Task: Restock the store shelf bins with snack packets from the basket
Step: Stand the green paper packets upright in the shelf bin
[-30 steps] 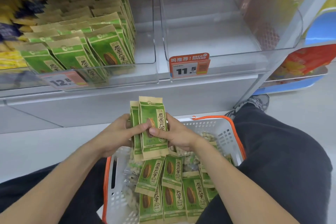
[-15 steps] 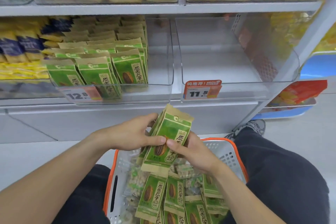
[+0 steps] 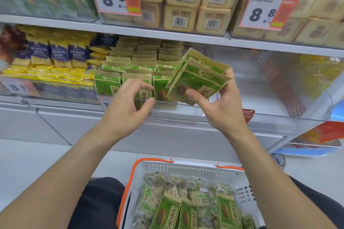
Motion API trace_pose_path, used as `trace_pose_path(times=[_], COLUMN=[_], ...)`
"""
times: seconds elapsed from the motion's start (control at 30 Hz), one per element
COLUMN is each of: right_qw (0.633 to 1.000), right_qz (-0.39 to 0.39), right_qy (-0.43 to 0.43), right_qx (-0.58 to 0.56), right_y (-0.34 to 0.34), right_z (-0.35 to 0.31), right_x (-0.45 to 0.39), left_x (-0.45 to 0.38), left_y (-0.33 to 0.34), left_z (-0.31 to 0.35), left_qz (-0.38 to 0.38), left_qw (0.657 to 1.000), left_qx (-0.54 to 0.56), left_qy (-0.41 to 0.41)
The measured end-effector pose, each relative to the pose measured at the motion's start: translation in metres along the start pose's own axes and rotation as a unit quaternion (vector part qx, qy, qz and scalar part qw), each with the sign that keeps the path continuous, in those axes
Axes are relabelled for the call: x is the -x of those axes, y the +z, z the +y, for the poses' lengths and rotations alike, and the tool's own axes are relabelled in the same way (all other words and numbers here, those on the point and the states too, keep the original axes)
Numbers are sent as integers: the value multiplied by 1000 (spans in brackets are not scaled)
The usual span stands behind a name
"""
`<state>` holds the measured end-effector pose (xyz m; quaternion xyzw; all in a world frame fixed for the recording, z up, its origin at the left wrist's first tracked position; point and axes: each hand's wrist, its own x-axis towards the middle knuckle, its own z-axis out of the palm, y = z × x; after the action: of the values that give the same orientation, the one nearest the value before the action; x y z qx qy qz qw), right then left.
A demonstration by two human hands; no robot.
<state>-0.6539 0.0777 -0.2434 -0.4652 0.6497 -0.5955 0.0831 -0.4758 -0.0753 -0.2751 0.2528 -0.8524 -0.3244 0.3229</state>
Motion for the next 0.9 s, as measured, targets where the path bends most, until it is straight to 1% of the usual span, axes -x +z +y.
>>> trace_pose_path(times=[0.07, 0.13, 0.27, 0.37, 0.47, 0.57, 0.67, 0.7, 0.8, 0.83, 0.9], right_qw=[999, 993, 979, 973, 969, 969, 967, 964, 940, 936, 938], right_qz=[-31, -74, -126, -132, -111, -85, -82, -89, -138, -153, -165], right_qy=[2, 23, 65, 83, 108, 131, 140, 151, 221, 232, 229], right_qx=[44, 92, 144, 169, 195, 190, 195, 201, 220, 217, 200], right_y=[5, 14, 34, 47, 53, 56, 61, 61, 62, 64, 73], right_z=[2, 10, 33, 46, 50, 49, 46, 46, 43, 42, 42], right_x=[-17, -25, -30, -33, -34, -34, -34, -35, -46, -50, -58], left_x=[-4, -6, -9, -11, -12, -13, -15, -15, -16, -16, -16], left_y=[-6, -8, -5, -5, -4, -2, 0, 1, 2, 3, 5], left_z=[-10, -17, -18, -17, -18, -18, -20, -21, -23, -24, -26], left_qz=[24, 37, 44, 47, 45, 42, 42, 40, 24, 18, 9], left_qw=[998, 994, 988, 986, 986, 985, 982, 981, 977, 975, 973], left_qx=[-60, -102, -148, -159, -161, -169, -180, -188, -213, -219, -231], left_qy=[19, 27, 23, 19, 16, 16, 25, 24, 9, 4, -1])
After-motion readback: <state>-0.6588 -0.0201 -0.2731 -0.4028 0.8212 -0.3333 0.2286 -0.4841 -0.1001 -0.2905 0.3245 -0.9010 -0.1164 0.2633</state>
